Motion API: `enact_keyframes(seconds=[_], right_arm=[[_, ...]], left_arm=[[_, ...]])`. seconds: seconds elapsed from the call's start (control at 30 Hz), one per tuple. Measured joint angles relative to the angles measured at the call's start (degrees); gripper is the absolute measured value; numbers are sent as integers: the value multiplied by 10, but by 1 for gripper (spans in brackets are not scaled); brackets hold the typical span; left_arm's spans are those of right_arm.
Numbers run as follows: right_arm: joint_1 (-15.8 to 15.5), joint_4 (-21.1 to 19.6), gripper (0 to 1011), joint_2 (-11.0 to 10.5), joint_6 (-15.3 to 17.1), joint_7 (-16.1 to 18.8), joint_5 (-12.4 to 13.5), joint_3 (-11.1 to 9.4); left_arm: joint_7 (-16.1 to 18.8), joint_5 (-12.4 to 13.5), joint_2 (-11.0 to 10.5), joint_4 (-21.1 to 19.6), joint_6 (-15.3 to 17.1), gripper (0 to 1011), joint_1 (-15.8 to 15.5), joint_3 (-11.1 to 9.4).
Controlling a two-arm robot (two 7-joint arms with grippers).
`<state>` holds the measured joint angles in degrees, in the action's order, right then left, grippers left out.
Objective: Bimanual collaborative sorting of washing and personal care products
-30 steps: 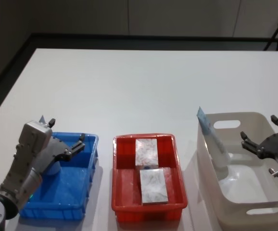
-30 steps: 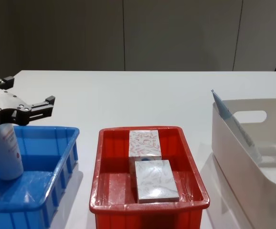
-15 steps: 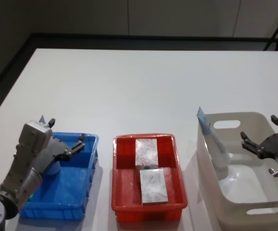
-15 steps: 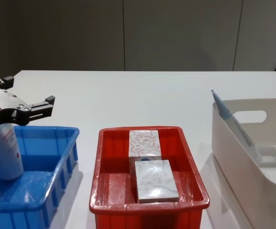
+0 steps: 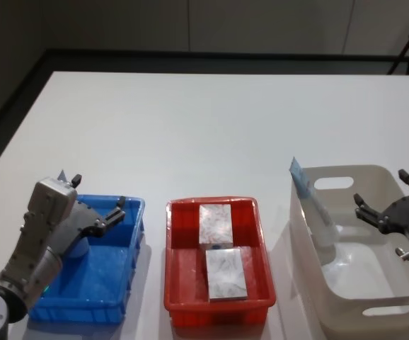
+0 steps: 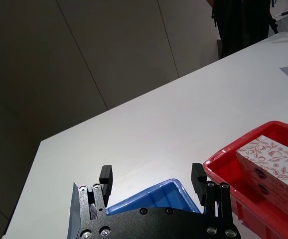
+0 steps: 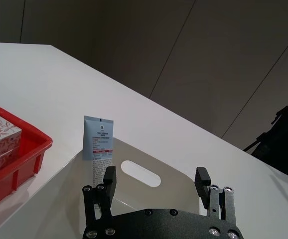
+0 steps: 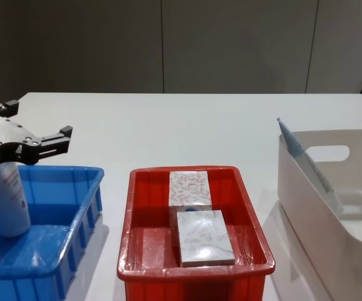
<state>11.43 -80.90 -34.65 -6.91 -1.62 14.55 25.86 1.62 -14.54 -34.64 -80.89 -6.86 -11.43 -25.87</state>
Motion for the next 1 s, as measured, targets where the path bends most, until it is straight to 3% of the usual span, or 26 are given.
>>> enact_keyframes(seconds=[1.0], right_arm=[[0, 0, 1001, 0, 0, 0, 0, 0]], left_arm=[[0, 0, 0, 0, -1, 1002, 0, 0]])
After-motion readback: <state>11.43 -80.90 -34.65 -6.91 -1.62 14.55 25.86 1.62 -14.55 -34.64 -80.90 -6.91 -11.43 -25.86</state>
